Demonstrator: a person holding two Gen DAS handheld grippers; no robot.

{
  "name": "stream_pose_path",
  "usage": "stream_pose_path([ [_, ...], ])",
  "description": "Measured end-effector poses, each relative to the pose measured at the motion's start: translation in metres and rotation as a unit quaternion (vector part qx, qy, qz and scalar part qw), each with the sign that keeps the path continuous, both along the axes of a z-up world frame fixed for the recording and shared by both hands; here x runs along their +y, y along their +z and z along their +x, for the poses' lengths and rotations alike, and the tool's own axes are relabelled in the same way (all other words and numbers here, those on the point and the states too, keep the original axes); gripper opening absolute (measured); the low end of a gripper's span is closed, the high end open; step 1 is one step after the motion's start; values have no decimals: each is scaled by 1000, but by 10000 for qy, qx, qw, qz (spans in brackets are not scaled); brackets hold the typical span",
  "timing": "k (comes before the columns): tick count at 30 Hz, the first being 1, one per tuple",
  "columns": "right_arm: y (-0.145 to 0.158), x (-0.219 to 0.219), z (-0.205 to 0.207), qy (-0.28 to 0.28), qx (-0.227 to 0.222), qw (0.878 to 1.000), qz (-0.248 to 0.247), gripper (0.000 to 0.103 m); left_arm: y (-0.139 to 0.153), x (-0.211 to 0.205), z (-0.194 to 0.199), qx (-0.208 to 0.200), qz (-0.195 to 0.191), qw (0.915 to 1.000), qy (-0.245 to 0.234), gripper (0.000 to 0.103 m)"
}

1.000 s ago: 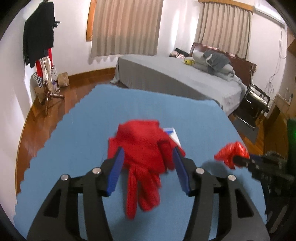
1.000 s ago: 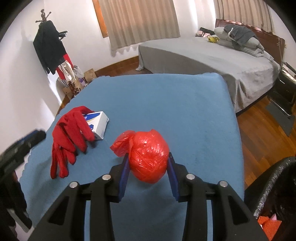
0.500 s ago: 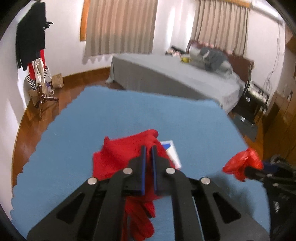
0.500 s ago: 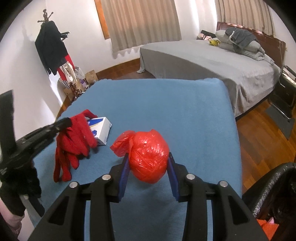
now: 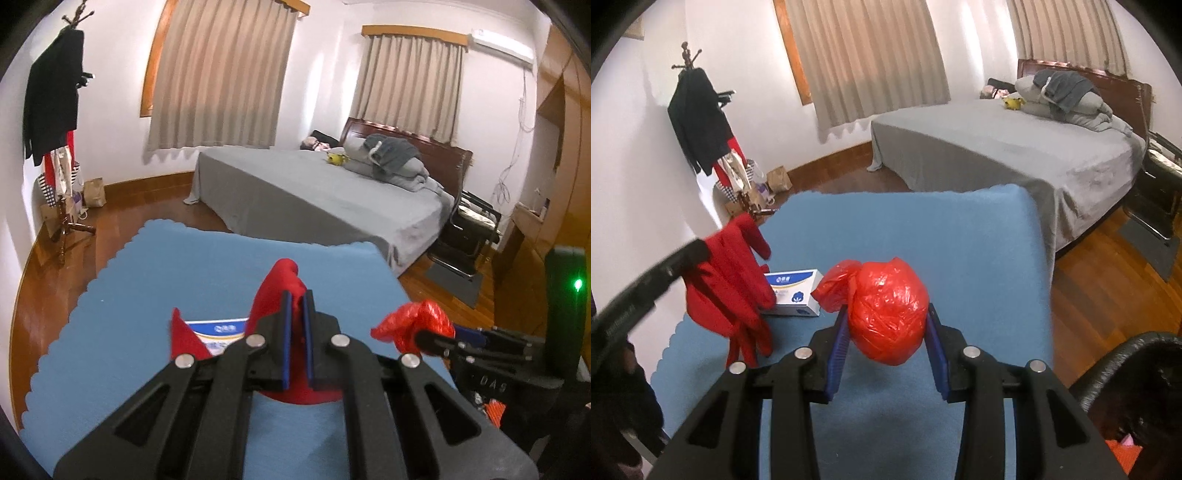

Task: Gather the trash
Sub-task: 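Lift the red glove and red bag ball and turn toward the bin, then lower both tools into the bin and release the red glove and bag ball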

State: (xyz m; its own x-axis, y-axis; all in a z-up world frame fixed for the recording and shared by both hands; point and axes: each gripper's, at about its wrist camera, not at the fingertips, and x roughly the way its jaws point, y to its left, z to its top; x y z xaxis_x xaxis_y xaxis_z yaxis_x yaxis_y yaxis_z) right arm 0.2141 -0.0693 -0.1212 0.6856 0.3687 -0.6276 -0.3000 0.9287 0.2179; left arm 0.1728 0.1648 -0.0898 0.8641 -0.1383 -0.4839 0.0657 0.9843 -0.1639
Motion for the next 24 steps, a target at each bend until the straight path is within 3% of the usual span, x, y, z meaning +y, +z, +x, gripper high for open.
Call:
stream_pose_path([
  [13,28,-63,-48,-509,-183,9985,-120,39,-5,-72,-25,257,151,9984,-482,5],
  [24,47,-112,-94,-970,-369,9945,-114,39,11,-125,-48,57,197,9942,-1058,5],
])
